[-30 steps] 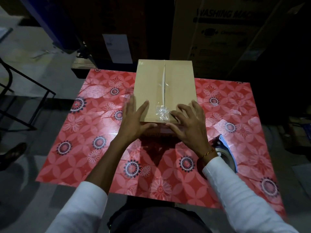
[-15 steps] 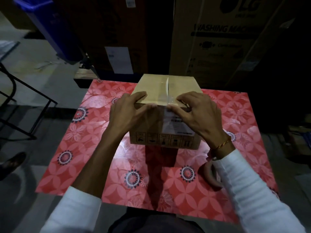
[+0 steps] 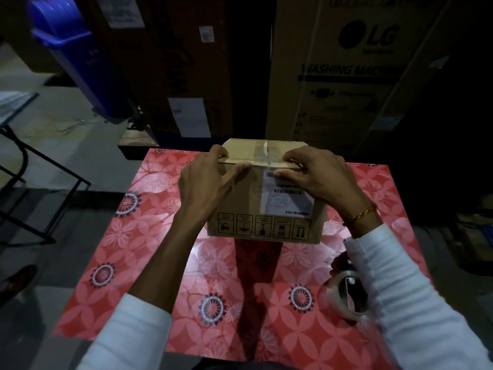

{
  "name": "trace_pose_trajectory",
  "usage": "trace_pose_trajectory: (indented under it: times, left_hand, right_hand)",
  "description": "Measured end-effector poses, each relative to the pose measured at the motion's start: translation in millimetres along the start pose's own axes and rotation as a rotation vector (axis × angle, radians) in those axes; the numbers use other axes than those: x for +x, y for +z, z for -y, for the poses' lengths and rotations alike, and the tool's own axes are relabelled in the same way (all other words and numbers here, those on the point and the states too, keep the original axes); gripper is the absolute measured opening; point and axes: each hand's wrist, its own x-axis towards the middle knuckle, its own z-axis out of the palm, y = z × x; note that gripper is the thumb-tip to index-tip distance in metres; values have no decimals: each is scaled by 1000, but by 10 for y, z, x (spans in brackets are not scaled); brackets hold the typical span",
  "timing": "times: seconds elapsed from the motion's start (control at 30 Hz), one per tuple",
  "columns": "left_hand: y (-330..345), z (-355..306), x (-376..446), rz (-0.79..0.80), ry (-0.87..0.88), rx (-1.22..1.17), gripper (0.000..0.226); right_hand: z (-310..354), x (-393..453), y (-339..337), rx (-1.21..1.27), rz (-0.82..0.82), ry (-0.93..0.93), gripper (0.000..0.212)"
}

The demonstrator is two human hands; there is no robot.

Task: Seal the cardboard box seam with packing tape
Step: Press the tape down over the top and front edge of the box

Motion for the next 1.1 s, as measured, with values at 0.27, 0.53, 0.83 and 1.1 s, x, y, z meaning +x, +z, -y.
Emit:
trace_pose_trajectory:
  times: [0.27, 0.53, 0.83, 1.1]
  left_hand:
    - [3, -47, 70, -32, 4, 37, 71]
    - [-3, -75, 172, -11, -10, 72, 66]
    - [116, -175, 247, -8, 45, 62, 59]
    - [135, -305, 288, 34, 78, 140, 82]
  right_hand:
    - [90, 117, 78, -115, -58, 66, 67]
    - [30, 235, -76, -137, 101, 37, 60]
    - [-32, 387, -210, -83, 168, 38, 53]
    - [-66, 424, -272, -46, 175, 55, 56]
